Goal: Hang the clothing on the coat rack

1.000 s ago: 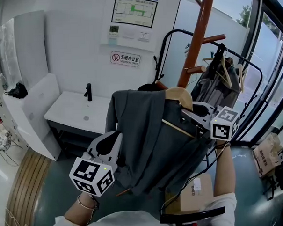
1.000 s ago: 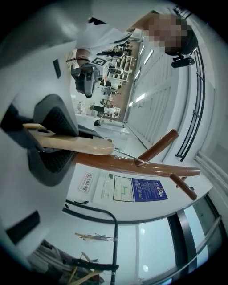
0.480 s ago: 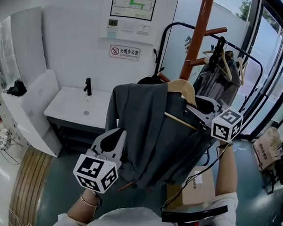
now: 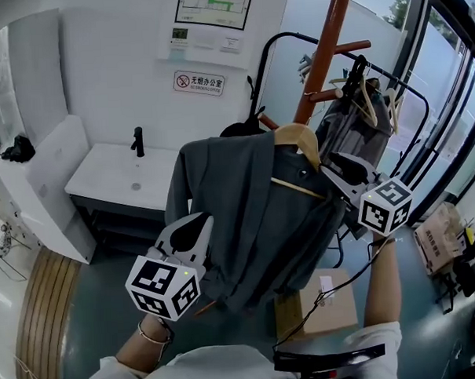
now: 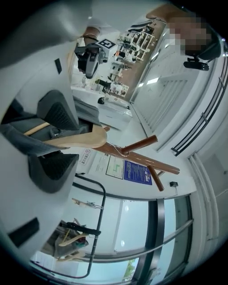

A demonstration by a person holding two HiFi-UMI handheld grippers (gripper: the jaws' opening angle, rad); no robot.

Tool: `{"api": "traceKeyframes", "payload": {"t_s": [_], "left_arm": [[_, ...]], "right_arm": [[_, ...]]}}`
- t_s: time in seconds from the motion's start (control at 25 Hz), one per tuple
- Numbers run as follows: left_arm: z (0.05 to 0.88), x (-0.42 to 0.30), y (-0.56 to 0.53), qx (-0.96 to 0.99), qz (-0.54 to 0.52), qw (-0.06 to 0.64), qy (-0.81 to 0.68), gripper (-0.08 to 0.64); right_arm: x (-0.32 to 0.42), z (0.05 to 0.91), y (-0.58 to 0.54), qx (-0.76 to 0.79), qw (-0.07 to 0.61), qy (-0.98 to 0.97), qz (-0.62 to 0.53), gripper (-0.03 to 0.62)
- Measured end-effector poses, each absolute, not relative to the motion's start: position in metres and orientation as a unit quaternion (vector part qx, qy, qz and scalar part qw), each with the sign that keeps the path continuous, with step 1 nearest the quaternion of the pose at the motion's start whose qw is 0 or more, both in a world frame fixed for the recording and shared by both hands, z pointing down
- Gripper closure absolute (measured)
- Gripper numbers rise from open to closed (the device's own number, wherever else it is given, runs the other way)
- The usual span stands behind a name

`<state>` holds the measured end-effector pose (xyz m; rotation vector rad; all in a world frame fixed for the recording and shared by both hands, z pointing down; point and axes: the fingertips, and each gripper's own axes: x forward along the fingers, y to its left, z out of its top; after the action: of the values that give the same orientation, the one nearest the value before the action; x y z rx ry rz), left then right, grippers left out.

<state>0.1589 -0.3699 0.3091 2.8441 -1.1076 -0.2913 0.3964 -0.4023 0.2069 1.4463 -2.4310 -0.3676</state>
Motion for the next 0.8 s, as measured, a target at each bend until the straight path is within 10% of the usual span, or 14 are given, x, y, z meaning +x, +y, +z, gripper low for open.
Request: {"api": "traceKeyframes", "payload": {"t_s": [0.8], "left_arm": [[0.338, 0.169, -0.351, 0.948, -0.065, 0.068, -0.305, 0.546]], "right_arm": [[0.439, 0.26, -0.366, 0.67, 0.009, -0.742, -0.025, 0.411]]}}
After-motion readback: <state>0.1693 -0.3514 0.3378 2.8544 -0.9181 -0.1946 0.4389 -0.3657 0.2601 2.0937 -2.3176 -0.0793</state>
